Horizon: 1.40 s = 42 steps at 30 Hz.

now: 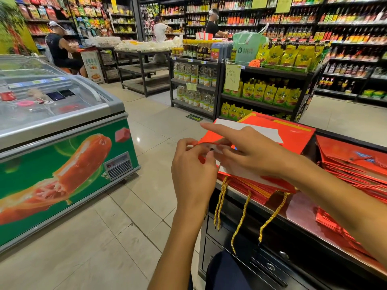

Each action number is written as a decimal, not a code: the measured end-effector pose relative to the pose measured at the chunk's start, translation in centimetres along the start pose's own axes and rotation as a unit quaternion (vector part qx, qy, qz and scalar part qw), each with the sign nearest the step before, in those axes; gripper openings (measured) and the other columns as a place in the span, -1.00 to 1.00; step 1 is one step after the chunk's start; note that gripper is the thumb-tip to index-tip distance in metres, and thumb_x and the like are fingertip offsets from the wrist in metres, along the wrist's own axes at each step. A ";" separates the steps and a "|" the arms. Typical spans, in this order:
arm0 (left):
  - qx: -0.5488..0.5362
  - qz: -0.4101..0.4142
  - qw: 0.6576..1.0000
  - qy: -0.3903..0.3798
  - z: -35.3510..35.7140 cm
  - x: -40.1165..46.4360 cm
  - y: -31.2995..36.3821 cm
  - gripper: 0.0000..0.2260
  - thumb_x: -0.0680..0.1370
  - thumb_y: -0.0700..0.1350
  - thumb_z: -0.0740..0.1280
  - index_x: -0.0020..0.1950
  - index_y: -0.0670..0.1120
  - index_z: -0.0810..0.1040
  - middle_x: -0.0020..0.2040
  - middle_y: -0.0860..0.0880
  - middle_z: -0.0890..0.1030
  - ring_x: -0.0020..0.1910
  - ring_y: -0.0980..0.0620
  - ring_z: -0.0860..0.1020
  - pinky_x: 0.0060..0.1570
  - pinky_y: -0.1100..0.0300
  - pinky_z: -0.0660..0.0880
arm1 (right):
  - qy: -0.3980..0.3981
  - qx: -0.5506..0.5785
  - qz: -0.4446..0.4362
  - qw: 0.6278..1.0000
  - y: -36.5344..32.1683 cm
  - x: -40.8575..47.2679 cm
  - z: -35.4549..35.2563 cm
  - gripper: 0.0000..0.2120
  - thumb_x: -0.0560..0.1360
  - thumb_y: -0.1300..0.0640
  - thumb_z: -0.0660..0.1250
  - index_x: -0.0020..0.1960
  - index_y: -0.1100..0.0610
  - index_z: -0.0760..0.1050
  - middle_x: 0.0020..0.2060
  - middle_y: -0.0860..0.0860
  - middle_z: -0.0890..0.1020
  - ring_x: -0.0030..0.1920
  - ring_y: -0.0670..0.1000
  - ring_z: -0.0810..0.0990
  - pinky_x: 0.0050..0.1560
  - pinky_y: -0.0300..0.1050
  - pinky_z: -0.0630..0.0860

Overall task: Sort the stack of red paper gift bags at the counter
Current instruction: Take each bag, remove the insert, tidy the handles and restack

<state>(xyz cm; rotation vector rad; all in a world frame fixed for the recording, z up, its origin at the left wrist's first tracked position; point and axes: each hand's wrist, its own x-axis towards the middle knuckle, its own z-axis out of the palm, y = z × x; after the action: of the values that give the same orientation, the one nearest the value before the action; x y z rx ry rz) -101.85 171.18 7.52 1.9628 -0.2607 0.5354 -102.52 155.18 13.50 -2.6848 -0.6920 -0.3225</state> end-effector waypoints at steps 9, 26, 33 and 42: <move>-0.146 0.012 0.988 -0.038 -1.1 -0.5 -1.9 -0.91 0.55 -0.12 0.49 0.01 0.03 0.77 0.12 0.17 0.63 0.10 0.36 0.55 0.05 0.35 0.55 | -0.017 0.050 0.049 0.997 0.4 0.0 -0.3 -0.51 0.64 0.05 0.34 0.54 -0.14 0.34 0.21 -0.15 0.68 0.18 -0.16 0.63 0.25 -0.10 0.54; -0.229 -0.221 0.938 -0.140 -0.9 1.5 -3.3 -0.74 0.64 0.10 0.35 0.19 -0.05 0.56 -0.01 -0.11 0.68 -0.18 -0.03 0.71 -0.34 0.09 0.65 | 0.042 0.073 0.037 0.996 3.6 -1.1 1.0 -0.93 0.57 0.09 0.45 0.03 0.03 0.70 -0.13 -0.16 0.71 -0.10 -0.15 0.66 -0.01 0.01 0.57; -0.227 -0.201 0.937 -0.175 -0.6 1.2 -3.4 -0.83 0.64 -0.19 0.36 0.23 -0.11 0.54 -0.21 -0.11 0.69 -0.43 -0.05 0.61 -0.42 0.11 0.59 | 0.100 0.140 0.082 0.982 3.4 -0.5 0.7 -0.92 0.60 0.14 0.41 -0.02 0.13 0.66 -0.25 0.01 0.72 -0.26 -0.04 0.73 -0.12 0.02 0.64; -0.193 -0.251 0.919 -0.235 -1.7 3.6 -3.3 -0.65 0.65 0.13 0.31 0.13 -0.15 0.60 -0.17 -0.14 0.68 -0.35 -0.05 0.66 -0.46 0.18 0.53 | 0.093 -0.123 0.297 0.942 5.9 -2.9 -3.1 -0.79 0.58 -0.09 0.37 0.07 0.02 0.67 -0.05 0.03 0.69 0.01 0.11 0.63 -0.03 0.00 0.51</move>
<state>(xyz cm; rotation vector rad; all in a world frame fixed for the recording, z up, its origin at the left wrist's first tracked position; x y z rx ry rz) -97.81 174.33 7.24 1.6519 -0.1342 -0.3134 -102.43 147.95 13.86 -2.8779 0.2394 -0.5121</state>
